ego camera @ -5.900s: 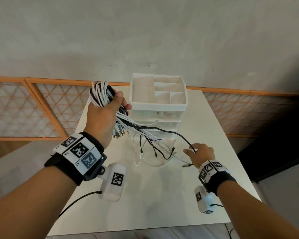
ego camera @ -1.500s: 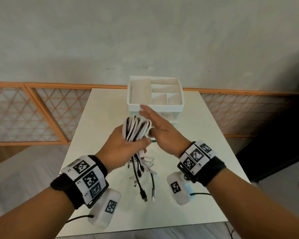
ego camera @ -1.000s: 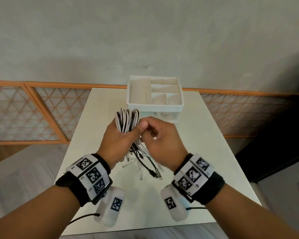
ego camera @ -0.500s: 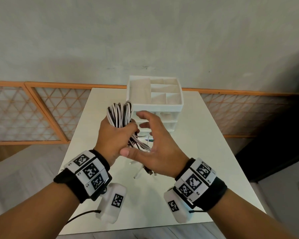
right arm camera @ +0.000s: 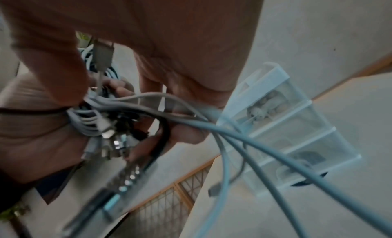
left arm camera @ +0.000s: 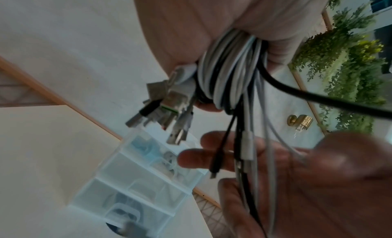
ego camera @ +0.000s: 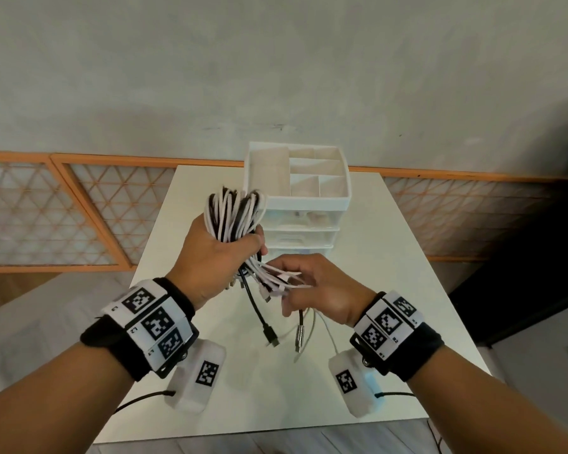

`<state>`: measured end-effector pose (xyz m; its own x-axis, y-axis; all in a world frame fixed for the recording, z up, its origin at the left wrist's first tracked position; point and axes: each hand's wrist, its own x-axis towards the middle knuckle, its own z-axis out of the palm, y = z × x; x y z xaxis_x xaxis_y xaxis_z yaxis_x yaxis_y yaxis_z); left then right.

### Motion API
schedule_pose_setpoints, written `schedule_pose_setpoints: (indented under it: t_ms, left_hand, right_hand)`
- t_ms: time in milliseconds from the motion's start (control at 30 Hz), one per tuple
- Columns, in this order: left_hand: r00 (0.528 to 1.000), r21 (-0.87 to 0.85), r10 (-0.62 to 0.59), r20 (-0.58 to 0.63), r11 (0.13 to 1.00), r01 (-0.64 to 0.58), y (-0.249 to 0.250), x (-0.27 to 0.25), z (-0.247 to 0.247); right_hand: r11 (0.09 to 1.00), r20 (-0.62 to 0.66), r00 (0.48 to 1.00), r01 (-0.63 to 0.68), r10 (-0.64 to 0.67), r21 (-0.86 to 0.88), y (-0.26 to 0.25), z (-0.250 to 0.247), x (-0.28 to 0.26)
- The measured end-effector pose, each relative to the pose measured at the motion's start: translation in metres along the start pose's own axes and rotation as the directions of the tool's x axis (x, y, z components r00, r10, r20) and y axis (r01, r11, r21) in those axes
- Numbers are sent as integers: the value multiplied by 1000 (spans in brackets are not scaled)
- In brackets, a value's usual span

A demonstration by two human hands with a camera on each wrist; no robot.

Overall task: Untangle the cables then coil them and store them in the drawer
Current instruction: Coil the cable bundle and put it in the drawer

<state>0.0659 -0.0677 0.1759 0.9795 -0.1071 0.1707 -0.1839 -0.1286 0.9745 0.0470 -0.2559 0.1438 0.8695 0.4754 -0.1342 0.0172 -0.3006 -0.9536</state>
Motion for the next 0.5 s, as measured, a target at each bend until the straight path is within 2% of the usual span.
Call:
schedule_pose_setpoints:
  t_ms: [100,200,267,300,367,433,500]
  left_hand:
    - [998,91,38,-45,995,-34,-4,1,6]
    - [997,158,66,-37,986,-59,-8,1,8]
    - [999,147,39,-10,988,-37,-10,1,7]
    - [1000,133,9,18,991,-12,-9,1,6]
    - [987,128,-53,154,991,33,-5,-2,3]
    - [951,176,-143,275,980,96,-3,-3,0]
    - [917,222,-215,335,964,145,0,-1,-1]
  right_hand:
    - [998,59,998,-14,11,59,-4,11,2]
    - [999,14,1000,-27,27,17,-2,22,6]
    - [995,-48,998,-52,48,-80,1,22,10]
    - [987,-67,996,-66,57,-150,1,20,12]
    - [953,-68,995,-87,70,-289,-2,12,13]
    - [898,-66,994,-104,83,-428,-7,6,14]
    - [819,-75,995,-91,58,-567,-12,7,15]
